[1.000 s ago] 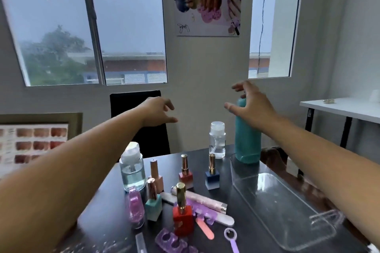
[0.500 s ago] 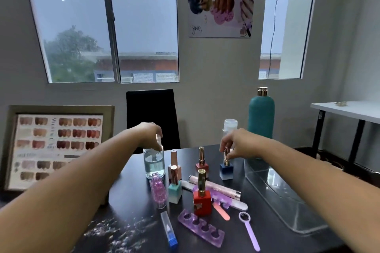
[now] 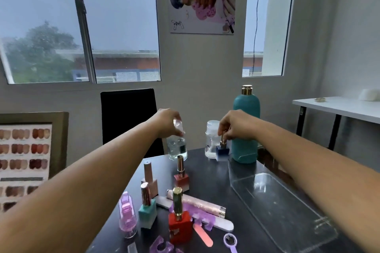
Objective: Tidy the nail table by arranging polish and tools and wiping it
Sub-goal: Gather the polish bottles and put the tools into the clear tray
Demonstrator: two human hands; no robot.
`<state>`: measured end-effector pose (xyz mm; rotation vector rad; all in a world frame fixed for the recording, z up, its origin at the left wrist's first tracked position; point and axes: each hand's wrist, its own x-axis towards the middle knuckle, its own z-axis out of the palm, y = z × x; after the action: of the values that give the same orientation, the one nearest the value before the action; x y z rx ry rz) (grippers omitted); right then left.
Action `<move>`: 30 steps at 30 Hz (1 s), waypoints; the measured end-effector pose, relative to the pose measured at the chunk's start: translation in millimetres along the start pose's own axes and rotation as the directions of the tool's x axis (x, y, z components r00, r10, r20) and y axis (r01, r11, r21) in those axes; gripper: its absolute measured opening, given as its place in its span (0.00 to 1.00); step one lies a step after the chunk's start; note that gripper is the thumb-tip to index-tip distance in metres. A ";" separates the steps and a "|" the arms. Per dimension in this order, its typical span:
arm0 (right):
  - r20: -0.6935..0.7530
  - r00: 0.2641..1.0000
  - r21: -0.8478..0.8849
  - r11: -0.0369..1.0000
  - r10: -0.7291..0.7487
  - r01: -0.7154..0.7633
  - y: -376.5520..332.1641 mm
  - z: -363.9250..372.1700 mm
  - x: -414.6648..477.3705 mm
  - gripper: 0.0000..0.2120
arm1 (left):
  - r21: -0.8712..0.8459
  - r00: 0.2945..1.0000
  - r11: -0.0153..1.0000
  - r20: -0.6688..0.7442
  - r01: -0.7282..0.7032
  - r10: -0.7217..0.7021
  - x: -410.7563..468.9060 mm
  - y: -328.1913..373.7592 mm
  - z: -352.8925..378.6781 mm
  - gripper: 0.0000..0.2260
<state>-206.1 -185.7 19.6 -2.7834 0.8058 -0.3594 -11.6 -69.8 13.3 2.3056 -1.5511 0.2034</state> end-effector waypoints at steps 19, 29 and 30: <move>0.002 0.999 -0.110 0.993 0.032 -0.031 21.3 10.1 11.8 0.09 | 0.029 0.995 0.998 0.080 -0.062 0.060 31.2 22.9 25.8 0.31; 0.025 0.985 0.003 0.985 -0.173 0.173 -49.8 2.2 -12.3 0.12 | -0.057 0.993 0.998 0.113 0.038 -0.032 -45.5 -14.9 -33.2 0.24; 0.033 0.982 0.000 0.982 -0.187 0.187 -57.1 5.1 -13.6 0.12 | -0.080 0.992 0.996 0.119 0.047 -0.037 -54.6 -18.9 -33.7 0.24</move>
<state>-187.6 -130.4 28.3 -2.8678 0.5392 -0.3435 -12.9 -3.7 23.6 2.3200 -1.5335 -0.0068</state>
